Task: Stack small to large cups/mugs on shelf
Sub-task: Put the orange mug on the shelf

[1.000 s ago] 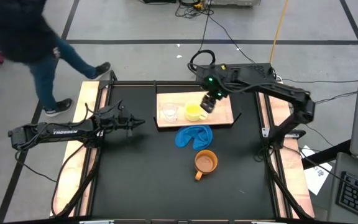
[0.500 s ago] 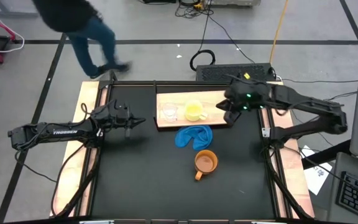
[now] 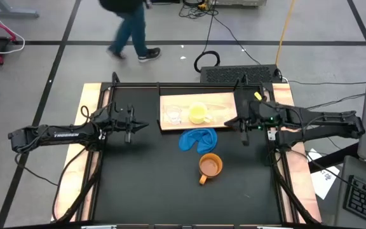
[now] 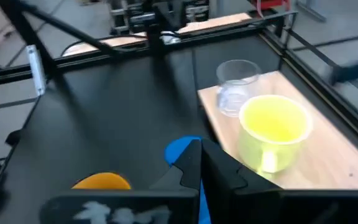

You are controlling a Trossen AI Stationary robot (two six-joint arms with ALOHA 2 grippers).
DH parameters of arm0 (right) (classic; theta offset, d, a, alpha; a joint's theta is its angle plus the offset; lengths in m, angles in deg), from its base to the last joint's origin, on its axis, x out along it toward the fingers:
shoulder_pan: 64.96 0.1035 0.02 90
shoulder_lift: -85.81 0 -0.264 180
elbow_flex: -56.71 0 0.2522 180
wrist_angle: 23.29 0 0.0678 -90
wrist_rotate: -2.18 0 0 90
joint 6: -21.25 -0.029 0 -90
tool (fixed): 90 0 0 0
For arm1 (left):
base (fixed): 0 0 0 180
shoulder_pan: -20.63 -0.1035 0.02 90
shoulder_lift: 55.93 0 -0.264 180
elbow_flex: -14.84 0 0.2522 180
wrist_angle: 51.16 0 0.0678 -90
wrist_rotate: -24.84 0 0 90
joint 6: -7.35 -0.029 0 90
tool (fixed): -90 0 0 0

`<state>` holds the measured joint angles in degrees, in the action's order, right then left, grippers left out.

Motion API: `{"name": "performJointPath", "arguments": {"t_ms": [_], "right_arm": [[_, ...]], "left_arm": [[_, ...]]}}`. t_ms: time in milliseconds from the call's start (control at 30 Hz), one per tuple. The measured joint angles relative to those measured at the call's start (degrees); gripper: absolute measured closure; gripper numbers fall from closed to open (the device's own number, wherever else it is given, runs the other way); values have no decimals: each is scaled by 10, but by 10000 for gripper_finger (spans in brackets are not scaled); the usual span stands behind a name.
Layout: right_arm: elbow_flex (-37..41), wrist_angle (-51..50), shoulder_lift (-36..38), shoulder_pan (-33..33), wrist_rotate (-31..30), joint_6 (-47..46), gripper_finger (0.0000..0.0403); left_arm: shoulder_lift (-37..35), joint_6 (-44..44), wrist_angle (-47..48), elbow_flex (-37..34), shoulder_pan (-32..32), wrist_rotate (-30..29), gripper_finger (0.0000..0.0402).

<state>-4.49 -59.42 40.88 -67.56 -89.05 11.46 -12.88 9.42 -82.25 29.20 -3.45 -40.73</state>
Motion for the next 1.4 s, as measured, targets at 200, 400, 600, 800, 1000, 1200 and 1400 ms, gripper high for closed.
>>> {"name": "performJointPath", "arguments": {"t_ms": [200,400,600,800,1000,1200,1400], "right_arm": [[51,81,7,62,-4,12,403],[73,71,18,104,-77,24,403],[118,79,83,110,-91,30,403],[171,99,171,109,-109,13,403],[207,110,220,109,-130,18,403],[248,143,243,109,-138,14,403],[304,177,276,109,-137,0,403]], "left_arm": [[0,2,-3,0,7,0,401],[0,6,-3,0,7,21,401],[0,-1,-5,0,7,42,401],[0,-7,-5,0,7,42,401],[0,-10,-8,0,6,76,401],[0,-13,-15,0,7,88,401],[0,-13,-15,0,7,88,401]]}}
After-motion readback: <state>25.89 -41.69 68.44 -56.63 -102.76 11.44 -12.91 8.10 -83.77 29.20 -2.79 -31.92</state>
